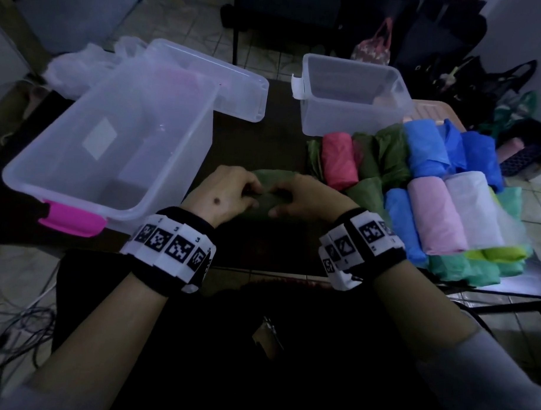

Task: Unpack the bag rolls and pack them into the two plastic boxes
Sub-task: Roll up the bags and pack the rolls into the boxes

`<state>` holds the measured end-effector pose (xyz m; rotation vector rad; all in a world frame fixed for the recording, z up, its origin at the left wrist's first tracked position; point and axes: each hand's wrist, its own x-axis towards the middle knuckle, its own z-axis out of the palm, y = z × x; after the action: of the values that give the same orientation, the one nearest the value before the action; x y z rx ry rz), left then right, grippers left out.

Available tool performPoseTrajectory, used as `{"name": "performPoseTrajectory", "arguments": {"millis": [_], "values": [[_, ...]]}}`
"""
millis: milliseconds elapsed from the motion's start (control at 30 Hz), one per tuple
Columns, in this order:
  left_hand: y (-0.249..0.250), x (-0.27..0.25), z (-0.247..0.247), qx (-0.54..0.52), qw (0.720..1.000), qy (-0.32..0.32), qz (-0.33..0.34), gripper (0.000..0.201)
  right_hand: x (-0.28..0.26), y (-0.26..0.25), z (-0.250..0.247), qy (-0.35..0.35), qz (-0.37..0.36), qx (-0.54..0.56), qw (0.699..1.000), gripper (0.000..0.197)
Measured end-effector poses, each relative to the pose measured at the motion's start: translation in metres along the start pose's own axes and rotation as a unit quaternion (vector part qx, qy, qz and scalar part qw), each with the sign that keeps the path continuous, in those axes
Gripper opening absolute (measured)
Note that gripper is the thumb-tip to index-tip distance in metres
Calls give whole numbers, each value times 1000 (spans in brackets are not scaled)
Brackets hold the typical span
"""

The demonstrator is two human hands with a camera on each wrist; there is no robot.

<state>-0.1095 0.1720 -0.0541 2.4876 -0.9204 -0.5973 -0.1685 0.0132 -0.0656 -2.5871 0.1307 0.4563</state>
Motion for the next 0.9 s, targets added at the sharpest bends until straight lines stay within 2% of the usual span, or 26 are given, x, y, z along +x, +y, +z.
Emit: {"name": "performPoseTrajectory", "arguments": {"millis": [100, 167, 233, 300, 367, 467, 567, 667, 733, 833, 900], "values": [[1, 2, 2, 30, 999, -37, -3, 66, 7, 3, -7, -22, 29, 24, 999, 51], [0, 6, 5, 57, 998, -40, 1, 73, 9, 4, -8, -16, 26, 23, 999, 45], [-1, 9, 7, 60, 998, -30, 1, 71, 8, 0, -6, 13, 9, -9, 1000, 40], [-4, 12, 7, 48, 998, -32, -2, 65, 6, -3, -2, 51, -17, -88, 995, 35], [-5, 15, 6, 38, 998, -49, -12, 61, 2, -6, 5, 64, -43, -119, 990, 40], [-5, 16, 4, 26, 997, -72, -25, 62, -1, -6, 15, 58, -47, -95, 993, 60], [-5, 14, 6, 24, 999, -36, -1, 67, 4, -2, 17, 61, -37, -81, 994, 58], [-8, 12, 9, 27, 1000, -7, 9, 55, 12, 1, 7, 42, -22, -27, 998, 56], [-9, 13, 8, 21, 1000, -21, -1, 54, 18, 3, 0, 23, -8, -22, 999, 67], [-10, 13, 7, 19, 1000, -21, -5, 59, 26, 2, -3, -39, 32, -57, 997, 109], [-10, 13, 8, 14, 1000, -14, -1, 59, 30, 0, 1, -69, 44, -110, 991, 121]]}}
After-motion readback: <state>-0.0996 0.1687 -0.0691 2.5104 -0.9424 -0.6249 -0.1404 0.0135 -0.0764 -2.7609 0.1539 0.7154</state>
